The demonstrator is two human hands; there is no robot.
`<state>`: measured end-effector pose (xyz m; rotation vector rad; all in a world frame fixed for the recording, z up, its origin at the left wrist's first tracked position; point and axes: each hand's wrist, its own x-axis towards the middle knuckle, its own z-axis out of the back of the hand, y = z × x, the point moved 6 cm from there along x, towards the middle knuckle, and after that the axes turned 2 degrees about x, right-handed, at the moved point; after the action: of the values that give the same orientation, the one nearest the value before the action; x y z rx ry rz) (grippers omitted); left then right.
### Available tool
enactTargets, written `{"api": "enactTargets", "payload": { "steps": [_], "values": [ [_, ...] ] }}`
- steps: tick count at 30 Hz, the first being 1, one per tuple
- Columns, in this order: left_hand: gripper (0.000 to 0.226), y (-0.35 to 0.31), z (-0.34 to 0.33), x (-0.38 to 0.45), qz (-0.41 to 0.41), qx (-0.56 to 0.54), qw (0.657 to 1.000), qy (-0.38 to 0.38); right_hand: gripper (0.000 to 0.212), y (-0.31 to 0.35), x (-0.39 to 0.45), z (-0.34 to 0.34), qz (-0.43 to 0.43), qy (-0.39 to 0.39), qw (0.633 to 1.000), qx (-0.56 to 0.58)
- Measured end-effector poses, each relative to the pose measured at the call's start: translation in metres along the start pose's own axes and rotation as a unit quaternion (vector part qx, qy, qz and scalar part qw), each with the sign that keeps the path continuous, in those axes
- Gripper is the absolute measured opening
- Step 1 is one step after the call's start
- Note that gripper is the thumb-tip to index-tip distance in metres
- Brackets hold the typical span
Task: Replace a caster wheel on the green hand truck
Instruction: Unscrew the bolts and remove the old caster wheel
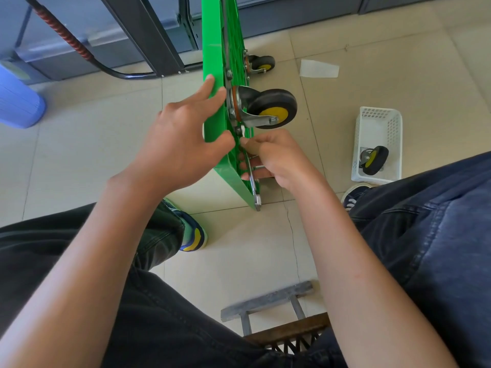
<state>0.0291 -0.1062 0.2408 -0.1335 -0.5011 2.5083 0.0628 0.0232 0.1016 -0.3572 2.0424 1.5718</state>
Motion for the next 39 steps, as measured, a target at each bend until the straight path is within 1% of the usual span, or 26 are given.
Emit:
{"api": "enactTargets", "payload": {
  "steps": [5, 8, 10, 14, 17, 21, 23, 26, 29, 31, 34, 36, 37, 39],
  "values": [
    [0.067, 0.001, 0.000, 0.000, 0.003, 0.003, 1.000, -0.003, 0.016, -0.003, -0.004, -0.003, 0.010, -0.007, 0.999, -0.033],
    [0.069, 0.000, 0.000, -0.001, 0.006, 0.001, 1.000, -0.002, 0.014, 0.000, -0.002, -0.002, 0.046, -0.023, 0.996, -0.070],
    [0.067, 0.000, 0.000, -0.001, 0.003, 0.004, 1.000, -0.004, 0.013, -0.001, 0.000, -0.001, 0.066, -0.030, 0.994, -0.086],
    [0.067, 0.000, 0.001, -0.001, 0.001, 0.006, 1.000, -0.004, 0.012, -0.008, 0.009, 0.001, 0.106, -0.033, 0.987, -0.113],
    [0.062, 0.000, 0.000, -0.001, -0.004, 0.007, 1.000, -0.006, 0.014, -0.013, 0.021, 0.002, 0.185, -0.044, 0.961, -0.199],
    [0.062, 0.001, -0.001, -0.001, -0.001, 0.005, 1.000, -0.002, 0.022, -0.007, 0.026, 0.007, 0.292, -0.082, 0.909, -0.286],
    [0.062, 0.001, -0.002, -0.001, 0.001, 0.003, 1.000, -0.002, 0.024, -0.006, 0.028, 0.008, 0.322, -0.096, 0.888, -0.313],
    [0.060, 0.001, -0.001, -0.001, 0.003, 0.004, 1.000, -0.005, 0.022, -0.010, 0.030, 0.010, 0.334, -0.103, 0.877, -0.330],
    [0.060, 0.000, -0.001, -0.001, -0.002, 0.008, 1.000, -0.004, 0.021, -0.022, 0.033, 0.011, 0.304, -0.091, 0.881, -0.352],
    [0.061, 0.000, -0.001, 0.000, -0.002, 0.009, 1.000, -0.001, 0.023, -0.032, 0.034, 0.015, 0.252, -0.078, 0.904, -0.337],
    [0.064, 0.001, -0.001, 0.000, -0.004, 0.007, 1.000, 0.002, 0.024, -0.043, 0.029, 0.023, 0.146, -0.074, 0.956, -0.242],
    [0.068, 0.000, 0.000, 0.000, -0.004, 0.003, 1.000, 0.005, 0.022, -0.044, 0.024, 0.023, 0.074, -0.053, 0.985, -0.146],
    [0.068, 0.000, 0.000, 0.000, -0.002, 0.000, 1.000, 0.007, 0.021, -0.041, 0.020, 0.021, 0.043, -0.037, 0.994, -0.095],
    [0.068, -0.001, 0.000, 0.000, -0.002, -0.003, 1.000, 0.007, 0.022, -0.032, 0.011, 0.016, 0.001, -0.003, 1.000, -0.016]
  ]
}}
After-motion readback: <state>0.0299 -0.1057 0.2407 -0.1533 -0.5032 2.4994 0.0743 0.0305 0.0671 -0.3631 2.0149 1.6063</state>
